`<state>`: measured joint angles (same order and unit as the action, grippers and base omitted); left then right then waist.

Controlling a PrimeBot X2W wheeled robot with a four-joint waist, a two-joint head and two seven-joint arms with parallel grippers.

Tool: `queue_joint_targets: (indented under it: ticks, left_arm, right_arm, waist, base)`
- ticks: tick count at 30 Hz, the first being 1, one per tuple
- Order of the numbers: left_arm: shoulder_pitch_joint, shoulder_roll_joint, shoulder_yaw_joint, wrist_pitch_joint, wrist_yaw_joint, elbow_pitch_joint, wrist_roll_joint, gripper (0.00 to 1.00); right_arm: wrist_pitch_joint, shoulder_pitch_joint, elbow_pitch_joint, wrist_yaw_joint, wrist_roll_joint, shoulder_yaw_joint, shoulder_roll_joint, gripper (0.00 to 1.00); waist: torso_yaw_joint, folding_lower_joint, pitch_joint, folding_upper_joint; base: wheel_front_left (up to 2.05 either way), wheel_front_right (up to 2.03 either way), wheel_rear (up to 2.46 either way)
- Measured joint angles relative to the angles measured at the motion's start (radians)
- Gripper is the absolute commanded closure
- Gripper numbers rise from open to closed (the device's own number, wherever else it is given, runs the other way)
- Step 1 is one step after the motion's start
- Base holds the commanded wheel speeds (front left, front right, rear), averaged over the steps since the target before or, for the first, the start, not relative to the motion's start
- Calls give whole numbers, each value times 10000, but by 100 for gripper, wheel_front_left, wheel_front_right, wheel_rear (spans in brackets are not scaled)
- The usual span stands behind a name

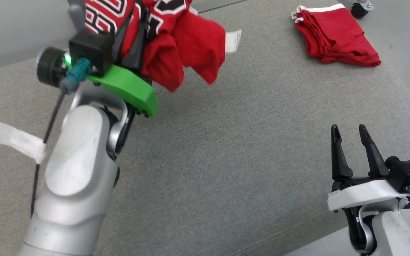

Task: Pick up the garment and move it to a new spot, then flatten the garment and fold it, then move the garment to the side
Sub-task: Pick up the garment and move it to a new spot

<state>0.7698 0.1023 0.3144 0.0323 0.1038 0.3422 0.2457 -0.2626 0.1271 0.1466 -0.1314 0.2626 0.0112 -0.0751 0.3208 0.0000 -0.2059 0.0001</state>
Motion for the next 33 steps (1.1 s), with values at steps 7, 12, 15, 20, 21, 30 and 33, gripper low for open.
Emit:
queue_joint_targets:
  ticks: [7,12,15,20,21,30,33]
  left_arm:
    - [-2133,-320,303,698,-516,892,382,100]
    - [-3147,-439,779,1202,-596,1820,635,100]
    - [-3437,-485,1147,1499,-589,2284,665,22]
    - [-3447,-523,1565,1983,-602,2357,830,0]
    - [-3444,-523,1578,2069,-625,2301,878,0]
    - [-3508,-274,729,2293,-1206,874,849,0]
    - [-4017,48,169,2299,-1352,291,729,0]
  right_arm:
    - [0,1,52,0,6,-138,54,0]
    - [0,12,178,0,59,-261,79,0]
    - [0,35,236,0,82,-357,94,0]
    - [0,12,293,0,77,-366,52,0]
    - [0,-3,301,0,71,-368,44,0]
    - [0,-378,313,0,-8,-399,-111,0]
    - [0,-407,299,0,-25,-481,-176,0]
  waist:
    - [254,0,71,0]
    - [90,0,44,0]
    - [-8,0,71,0]
    - [-254,0,224,0]
    - [-315,0,275,0]
    - [-1100,0,822,0]
    - [-1415,0,1016,0]
  base:
    - [0,0,0]
    - [0,0,0]
    - [0,0,0]
    - [0,0,0]
    - [0,0,0]
    - [0,0,0]
    - [0,0,0]
